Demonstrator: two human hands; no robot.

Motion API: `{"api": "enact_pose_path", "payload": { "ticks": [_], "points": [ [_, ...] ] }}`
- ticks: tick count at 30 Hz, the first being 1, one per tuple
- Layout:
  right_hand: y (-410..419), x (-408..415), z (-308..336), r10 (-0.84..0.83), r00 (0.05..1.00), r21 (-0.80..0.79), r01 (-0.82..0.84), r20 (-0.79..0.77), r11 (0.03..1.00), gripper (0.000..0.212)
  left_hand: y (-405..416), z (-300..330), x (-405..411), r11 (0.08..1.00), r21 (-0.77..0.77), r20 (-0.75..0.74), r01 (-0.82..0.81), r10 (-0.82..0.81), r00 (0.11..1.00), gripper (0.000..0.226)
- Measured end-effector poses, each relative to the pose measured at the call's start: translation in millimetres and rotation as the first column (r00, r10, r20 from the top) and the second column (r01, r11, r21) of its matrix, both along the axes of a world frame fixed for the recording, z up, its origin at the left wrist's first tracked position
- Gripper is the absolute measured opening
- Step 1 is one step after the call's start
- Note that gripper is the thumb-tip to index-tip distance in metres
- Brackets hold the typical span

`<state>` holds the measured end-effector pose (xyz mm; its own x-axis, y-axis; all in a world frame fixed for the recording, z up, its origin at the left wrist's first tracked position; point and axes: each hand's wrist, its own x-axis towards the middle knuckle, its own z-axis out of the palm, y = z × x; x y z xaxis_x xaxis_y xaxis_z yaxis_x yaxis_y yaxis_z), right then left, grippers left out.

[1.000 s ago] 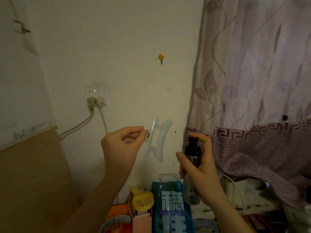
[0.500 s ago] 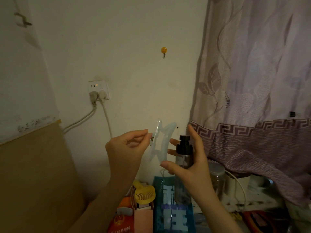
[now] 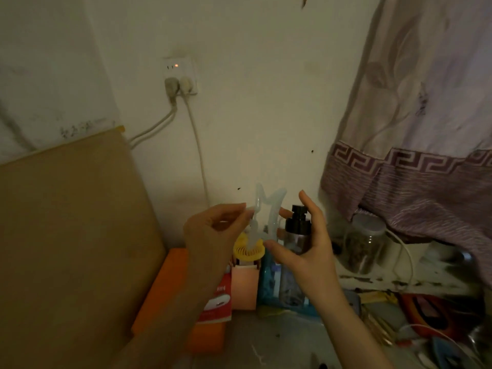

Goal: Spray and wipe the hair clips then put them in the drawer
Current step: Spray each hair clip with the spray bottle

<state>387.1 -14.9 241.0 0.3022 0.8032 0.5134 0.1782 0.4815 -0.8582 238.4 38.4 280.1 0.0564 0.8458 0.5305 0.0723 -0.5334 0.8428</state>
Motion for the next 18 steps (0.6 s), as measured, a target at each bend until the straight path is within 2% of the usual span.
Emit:
{"api": "enact_pose_path", "payload": {
  "ticks": [5,9,13,18],
  "points": [
    [0,-9,-43,0.024,0.999,-0.082,-0.022,0.021,0.996,0.085,-7,-43,-11,0.987,-0.161,0.003,0.002,-0.002,1.0,0.016],
    [-2,-17,-79,0.091,0.996,-0.186,-0.094,-0.022,0.978,0.085,-14,-84,-25,0.972,-0.231,-0.066,-0.049,0.035,0.997,0.021],
    [-8,-31,-112,0.152,0.986,-0.312,-0.166,-0.07,0.935,0.084,-21,-117,-40,0.942,-0.328,-0.086,-0.076,0.051,0.995,0.022],
    [-15,-53,-145,0.174,0.983,-0.438,-0.183,-0.061,0.88,0.08,-33,-156,-65,0.899,-0.431,-0.108,-0.083,0.04,0.993,0.022]
  ]
}}
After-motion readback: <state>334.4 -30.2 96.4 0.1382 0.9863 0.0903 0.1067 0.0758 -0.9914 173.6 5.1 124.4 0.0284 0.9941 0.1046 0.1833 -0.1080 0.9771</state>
